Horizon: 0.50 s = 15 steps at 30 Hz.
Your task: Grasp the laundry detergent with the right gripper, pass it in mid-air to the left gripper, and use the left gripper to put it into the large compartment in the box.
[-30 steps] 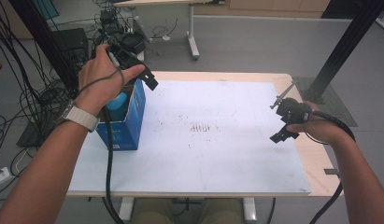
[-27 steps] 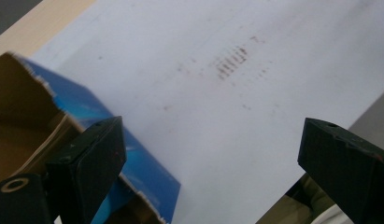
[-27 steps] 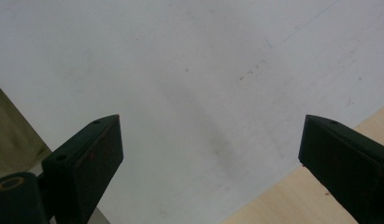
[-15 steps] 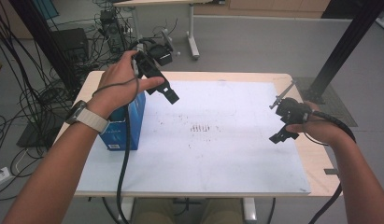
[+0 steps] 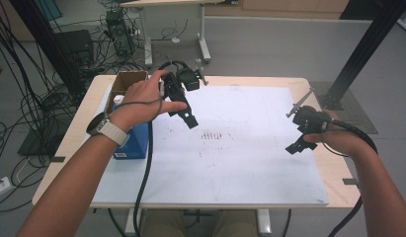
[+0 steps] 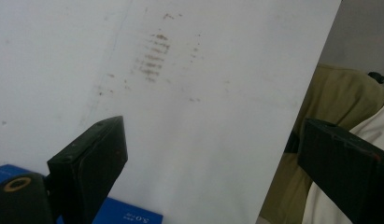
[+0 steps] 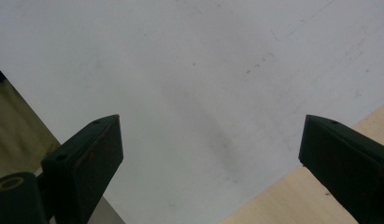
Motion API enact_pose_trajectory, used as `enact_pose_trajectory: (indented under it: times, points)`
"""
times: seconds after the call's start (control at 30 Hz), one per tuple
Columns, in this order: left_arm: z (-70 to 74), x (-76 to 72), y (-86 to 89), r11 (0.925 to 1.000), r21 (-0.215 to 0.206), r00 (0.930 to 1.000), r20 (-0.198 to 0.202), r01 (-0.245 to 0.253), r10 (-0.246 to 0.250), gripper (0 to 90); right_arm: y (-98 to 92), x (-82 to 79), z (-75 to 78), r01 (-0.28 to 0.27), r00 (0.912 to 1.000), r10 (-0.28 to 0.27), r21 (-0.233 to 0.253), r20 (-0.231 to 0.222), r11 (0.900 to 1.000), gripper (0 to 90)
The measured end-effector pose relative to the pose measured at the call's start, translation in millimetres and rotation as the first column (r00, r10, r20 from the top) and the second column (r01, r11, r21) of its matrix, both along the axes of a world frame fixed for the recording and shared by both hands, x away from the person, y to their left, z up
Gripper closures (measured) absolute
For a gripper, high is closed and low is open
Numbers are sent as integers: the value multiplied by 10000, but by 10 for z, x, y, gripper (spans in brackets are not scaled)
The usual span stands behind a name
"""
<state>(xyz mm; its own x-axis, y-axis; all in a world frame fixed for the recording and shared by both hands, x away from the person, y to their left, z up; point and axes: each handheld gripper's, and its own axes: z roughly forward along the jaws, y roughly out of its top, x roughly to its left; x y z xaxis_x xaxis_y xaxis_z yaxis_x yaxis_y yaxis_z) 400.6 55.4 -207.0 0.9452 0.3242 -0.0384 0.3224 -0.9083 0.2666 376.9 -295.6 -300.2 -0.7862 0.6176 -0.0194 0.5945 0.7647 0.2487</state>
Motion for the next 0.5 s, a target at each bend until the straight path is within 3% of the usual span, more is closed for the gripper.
enact_pose_trajectory:
  times: [0.5]
  points:
    - [-264, -21, -160, 9981, 224, 9982, 146, 573, -576, 91, -45, 14, -57, 85, 9999, -83, 126, -136, 9999, 62]
